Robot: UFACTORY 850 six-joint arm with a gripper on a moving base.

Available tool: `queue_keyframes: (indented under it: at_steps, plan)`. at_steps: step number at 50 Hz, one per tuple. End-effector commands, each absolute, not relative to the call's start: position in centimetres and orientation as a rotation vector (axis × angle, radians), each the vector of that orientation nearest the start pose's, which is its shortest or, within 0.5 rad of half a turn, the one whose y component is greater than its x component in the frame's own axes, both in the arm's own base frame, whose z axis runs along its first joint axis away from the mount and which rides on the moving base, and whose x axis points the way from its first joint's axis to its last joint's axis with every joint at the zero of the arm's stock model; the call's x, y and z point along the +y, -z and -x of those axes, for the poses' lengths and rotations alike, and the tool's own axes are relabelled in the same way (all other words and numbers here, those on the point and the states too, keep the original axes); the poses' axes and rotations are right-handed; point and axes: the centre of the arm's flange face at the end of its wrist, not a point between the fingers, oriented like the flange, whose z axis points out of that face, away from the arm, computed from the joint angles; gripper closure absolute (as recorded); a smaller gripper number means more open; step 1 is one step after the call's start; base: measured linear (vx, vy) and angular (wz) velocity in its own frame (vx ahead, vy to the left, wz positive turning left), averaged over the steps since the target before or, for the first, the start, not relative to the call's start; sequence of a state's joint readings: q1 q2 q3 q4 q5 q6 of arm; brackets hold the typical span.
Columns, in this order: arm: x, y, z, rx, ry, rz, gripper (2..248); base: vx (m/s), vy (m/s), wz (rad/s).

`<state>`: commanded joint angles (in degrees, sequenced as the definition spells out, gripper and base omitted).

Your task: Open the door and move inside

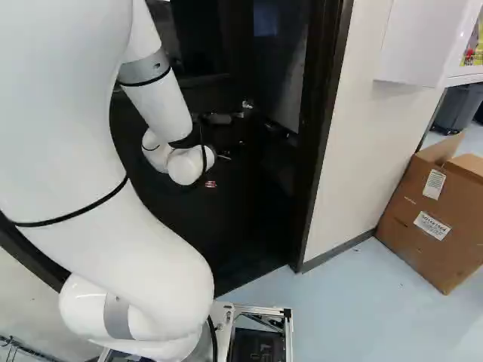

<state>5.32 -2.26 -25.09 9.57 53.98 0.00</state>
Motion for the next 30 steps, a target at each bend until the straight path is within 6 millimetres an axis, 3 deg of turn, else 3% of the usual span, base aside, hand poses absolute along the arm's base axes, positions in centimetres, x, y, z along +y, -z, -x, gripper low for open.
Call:
queue_keyframes:
  at_steps: [30]
  plan:
    - [5.4, -39.8, -41.1, 0.089, 1.913, 2.426, 3, 0.0, 0.0, 0.0]
